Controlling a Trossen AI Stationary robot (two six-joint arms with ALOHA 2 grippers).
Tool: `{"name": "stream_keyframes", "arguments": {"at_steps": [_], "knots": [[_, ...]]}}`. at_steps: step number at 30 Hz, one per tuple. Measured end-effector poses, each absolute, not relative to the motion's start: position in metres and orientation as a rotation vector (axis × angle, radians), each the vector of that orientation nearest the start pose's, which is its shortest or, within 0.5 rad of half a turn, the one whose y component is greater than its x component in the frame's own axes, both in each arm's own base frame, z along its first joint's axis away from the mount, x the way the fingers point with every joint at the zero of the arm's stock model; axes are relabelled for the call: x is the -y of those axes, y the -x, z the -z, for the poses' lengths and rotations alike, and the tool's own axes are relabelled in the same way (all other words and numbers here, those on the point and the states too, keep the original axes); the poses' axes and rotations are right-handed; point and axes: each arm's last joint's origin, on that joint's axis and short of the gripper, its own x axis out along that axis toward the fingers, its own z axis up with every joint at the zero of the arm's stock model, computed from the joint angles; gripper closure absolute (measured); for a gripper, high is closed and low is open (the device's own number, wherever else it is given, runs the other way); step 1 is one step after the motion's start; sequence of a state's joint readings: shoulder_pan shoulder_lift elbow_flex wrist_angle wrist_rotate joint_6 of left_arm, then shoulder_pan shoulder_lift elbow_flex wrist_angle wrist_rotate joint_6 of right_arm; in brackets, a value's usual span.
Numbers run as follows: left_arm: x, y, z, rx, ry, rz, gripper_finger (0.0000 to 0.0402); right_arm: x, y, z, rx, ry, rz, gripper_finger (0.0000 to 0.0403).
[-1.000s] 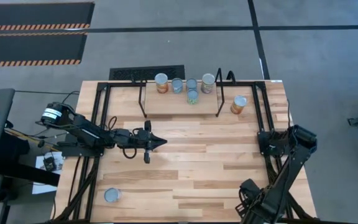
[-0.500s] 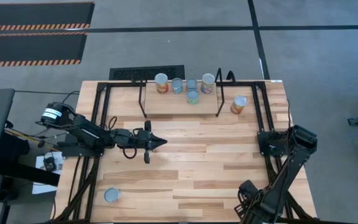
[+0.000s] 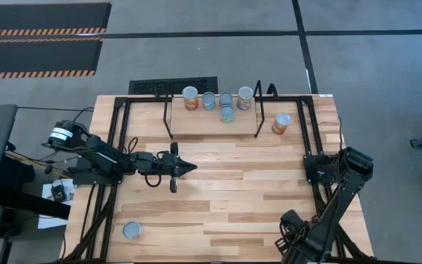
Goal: Pick and place cans onto a shelf
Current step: Put the canned peaches on the shelf
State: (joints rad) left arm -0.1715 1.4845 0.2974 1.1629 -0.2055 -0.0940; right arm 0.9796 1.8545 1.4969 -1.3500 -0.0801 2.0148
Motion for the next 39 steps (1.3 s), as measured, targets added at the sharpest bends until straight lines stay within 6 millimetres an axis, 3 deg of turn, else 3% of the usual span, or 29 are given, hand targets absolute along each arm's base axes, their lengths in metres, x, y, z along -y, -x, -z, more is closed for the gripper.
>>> {"name": "stream_keyframes", "arguments": {"at_steps": [13, 21, 24, 31, 39], "knots": [[0.035, -0.238, -0.159, -0.022, 0.090, -0.035, 0.0401, -0.265, -0.192, -0.218, -1.555, -0.686, 0.891, 0.0301], [0.035, -0.238, -0.159, -0.023, 0.088, -0.037, 0.0401, -0.247, -0.207, -0.227, -1.575, -0.633, 0.753, 0.0377], [0.033, -0.238, -0.159, -0.028, 0.088, -0.044, 0.0401, -0.237, -0.211, -0.239, -1.565, -0.621, 0.680, 0.0396], [0.028, -0.239, -0.155, -0.066, 0.103, -0.073, 0.0401, -0.202, -0.226, -0.269, -1.448, -0.591, 0.534, 0.0389], [0.026, -0.239, -0.155, -0.067, 0.105, -0.081, 0.0401, -0.150, -0.267, -0.289, -1.243, -0.531, 0.388, 0.0393]]}}
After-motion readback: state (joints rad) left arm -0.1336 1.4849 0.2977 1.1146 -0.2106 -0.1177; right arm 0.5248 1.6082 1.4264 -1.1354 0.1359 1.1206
